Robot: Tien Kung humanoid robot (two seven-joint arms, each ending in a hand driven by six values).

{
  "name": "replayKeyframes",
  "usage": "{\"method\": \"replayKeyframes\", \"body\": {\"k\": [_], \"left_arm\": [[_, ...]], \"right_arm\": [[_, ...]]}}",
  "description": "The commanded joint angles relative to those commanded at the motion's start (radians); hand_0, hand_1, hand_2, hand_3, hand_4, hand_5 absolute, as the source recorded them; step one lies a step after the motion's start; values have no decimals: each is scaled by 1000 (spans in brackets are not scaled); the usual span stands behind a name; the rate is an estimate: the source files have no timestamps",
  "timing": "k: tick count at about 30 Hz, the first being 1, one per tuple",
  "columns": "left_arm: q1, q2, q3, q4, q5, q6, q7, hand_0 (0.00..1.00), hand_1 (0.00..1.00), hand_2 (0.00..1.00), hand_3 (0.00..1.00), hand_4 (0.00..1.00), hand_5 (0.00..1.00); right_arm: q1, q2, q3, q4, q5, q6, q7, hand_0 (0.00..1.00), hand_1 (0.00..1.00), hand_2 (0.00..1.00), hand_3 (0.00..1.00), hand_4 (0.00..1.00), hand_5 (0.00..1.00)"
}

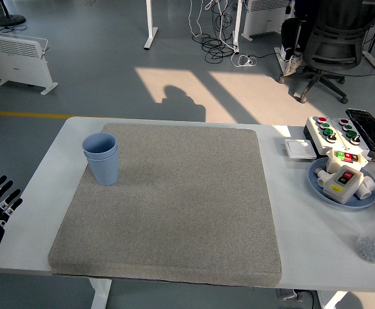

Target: Push cup pick cup insert cup

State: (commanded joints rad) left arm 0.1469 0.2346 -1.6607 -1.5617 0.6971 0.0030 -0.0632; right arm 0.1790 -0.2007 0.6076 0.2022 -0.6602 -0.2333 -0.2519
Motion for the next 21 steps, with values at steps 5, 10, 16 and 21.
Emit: {"method": "replayKeyframes", "body": {"k": [5,10,16,21], "left_arm": [[-3,-5,-10,5,2,6,0,883,881,916,858,625,998],[-8,-8,-11,11,2,13,3,880,880,914,857,623,998],[-12,-11,-16,15,-3,22,3,877,879,913,855,621,998],[-15,-10,-20,19,-5,23,3,877,878,913,854,617,998]], "right_arm": [[6,0,-1,0,0,0,1,707,636,641,583,120,401],[10,0,-3,-1,2,-1,4,707,635,641,583,120,402],[14,0,-5,-2,9,-4,8,707,635,641,583,119,402],[12,-1,2,-2,0,-3,5,707,635,641,583,120,403]]}}
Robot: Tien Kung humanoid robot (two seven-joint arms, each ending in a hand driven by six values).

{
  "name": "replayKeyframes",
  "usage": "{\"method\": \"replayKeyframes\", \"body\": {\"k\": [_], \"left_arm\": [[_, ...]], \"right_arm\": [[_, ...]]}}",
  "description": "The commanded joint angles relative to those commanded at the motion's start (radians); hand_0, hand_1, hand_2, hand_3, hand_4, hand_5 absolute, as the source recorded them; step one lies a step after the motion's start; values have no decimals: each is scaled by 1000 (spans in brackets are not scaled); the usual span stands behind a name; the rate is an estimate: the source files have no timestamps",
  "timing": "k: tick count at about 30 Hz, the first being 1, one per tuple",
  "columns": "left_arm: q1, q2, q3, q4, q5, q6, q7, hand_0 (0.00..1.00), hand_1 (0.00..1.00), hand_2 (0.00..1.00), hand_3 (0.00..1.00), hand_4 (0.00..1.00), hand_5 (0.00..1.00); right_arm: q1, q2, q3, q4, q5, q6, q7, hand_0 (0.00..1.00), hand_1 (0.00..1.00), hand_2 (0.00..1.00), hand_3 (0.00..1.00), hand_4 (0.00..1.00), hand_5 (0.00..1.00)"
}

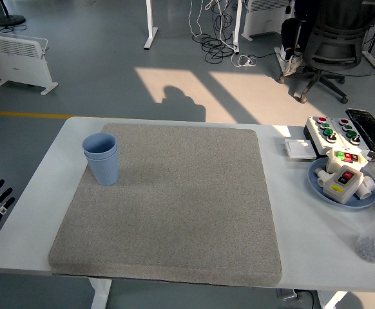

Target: Push cup pick cup insert cup

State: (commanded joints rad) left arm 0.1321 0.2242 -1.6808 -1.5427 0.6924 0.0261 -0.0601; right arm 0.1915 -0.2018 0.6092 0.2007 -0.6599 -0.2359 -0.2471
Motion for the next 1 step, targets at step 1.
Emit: {"method": "replayKeyframes", "body": {"k": [1], "left_arm": [[0,0,0,1,1,0,0,877,878,913,854,617,998]], "right_arm": [[0,0,2,0,-3,0,-1,707,635,641,583,120,403]]}}
